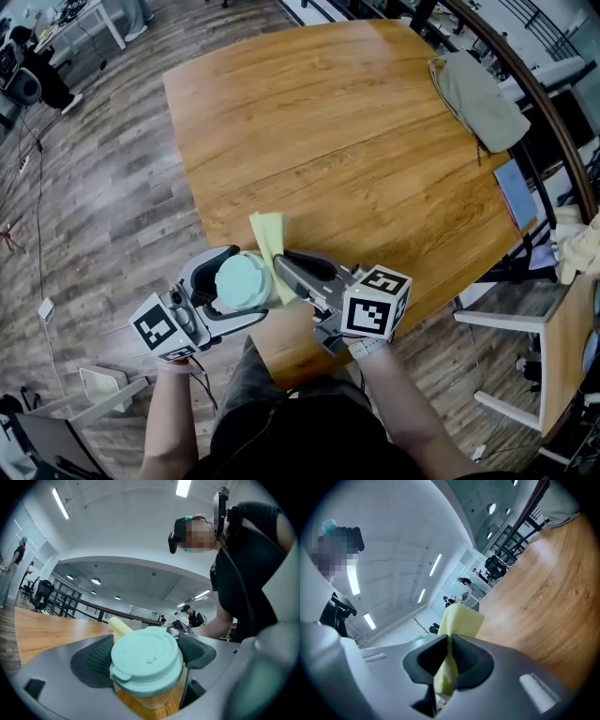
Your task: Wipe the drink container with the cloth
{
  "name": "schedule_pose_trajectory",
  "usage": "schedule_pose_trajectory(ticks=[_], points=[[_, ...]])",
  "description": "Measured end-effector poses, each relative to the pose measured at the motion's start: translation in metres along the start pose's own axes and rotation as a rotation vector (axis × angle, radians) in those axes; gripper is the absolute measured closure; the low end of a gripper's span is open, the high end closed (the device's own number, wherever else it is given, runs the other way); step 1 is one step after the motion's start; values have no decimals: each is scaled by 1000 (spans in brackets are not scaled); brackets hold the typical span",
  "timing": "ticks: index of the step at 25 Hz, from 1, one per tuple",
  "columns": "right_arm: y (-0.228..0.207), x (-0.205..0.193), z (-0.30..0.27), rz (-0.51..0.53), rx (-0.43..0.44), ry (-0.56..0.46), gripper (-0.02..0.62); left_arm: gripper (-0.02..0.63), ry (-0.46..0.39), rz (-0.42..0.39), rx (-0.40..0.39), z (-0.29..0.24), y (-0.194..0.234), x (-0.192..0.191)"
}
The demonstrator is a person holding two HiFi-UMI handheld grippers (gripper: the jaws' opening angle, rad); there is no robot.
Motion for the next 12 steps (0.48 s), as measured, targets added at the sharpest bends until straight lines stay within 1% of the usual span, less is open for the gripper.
schedule_pose_trajectory(ticks=[2, 4, 12], points=[[-2, 0, -3, 13, -1, 19, 555, 172, 4, -8, -5, -1, -1, 1], [-10, -2, -4, 9, -24, 38, 557, 172, 6, -12, -7, -1, -1, 2], [-57, -27, 9, 30, -206, 110, 557, 172, 3, -9, 6, 1, -3, 2]])
Point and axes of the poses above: the fingertips, and each gripper's own axes: z backward along the fingers, y to its left, x out of its top, the point moved 8 cm from there along z, backward along the fingers, and after that the axes turned 10 degrees about -z, right-handed, at the moved point
